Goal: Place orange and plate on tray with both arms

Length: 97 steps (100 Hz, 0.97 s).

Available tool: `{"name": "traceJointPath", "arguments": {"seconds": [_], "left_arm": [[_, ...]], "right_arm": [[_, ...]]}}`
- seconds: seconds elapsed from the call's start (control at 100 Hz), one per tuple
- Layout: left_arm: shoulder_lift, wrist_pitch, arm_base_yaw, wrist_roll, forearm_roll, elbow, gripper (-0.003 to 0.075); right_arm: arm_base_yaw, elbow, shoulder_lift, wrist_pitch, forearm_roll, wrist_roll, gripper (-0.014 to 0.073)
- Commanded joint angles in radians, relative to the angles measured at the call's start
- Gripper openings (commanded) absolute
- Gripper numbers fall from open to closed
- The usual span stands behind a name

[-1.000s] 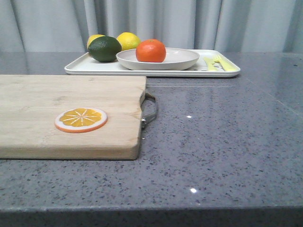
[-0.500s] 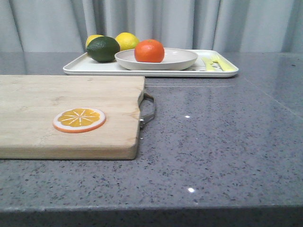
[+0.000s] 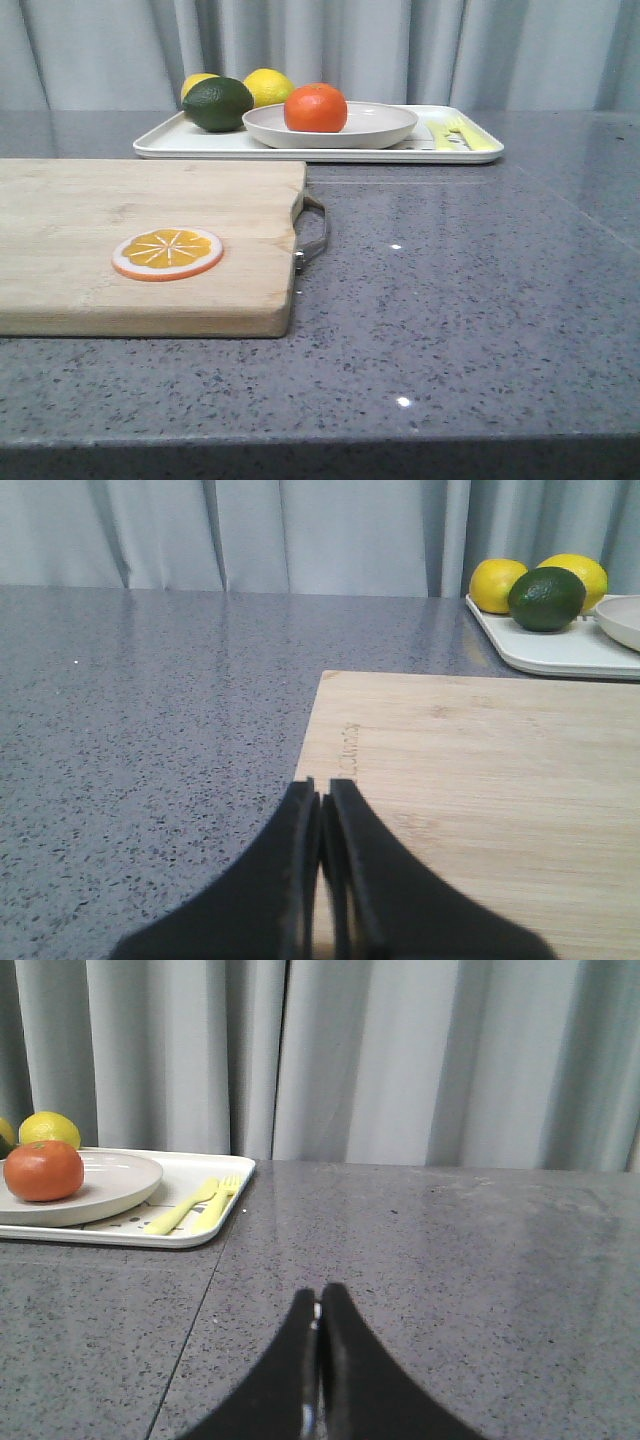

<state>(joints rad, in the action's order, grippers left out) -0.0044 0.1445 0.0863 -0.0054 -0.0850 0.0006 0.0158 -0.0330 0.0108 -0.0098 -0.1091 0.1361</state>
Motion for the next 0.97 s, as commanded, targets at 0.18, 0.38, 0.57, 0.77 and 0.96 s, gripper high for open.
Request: {"name": "traceJointPath", "arguments": {"seconds": [0.18,0.38,0.57,0.77,0.96], "left_arm": [[-0.033,-0.070,0.001,-0.012,-0.002,0.009,-0.0020],[-0.033,-0.070,0.001,-0.012,-0.002,0.009,-0.0020],[-0.033,-0.070,0.001,-0.012,-0.002,0.009,-0.0020],[-0.033,-0.070,0.001,-0.012,-0.002,0.009,-0.0020],[-0.033,-0.070,0.001,-0.012,-0.002,0.009,-0.0020]], "right_arm": [[-0.007,0.039,-0.034,-0.047,-0.014,0.003,-0.0067],[-0.007,0.039,-0.034,-0.038,-0.010,0.003,-0.0067],[-0.007,0.039,-0.034,-0.038,-0.010,0.003,-0.0067],[-0.007,0.039,-0.034,-0.038,-0.010,0.003,-0.0067],[-0.007,0.039,-0.034,-0.038,-0.010,0.003,-0.0067]]}}
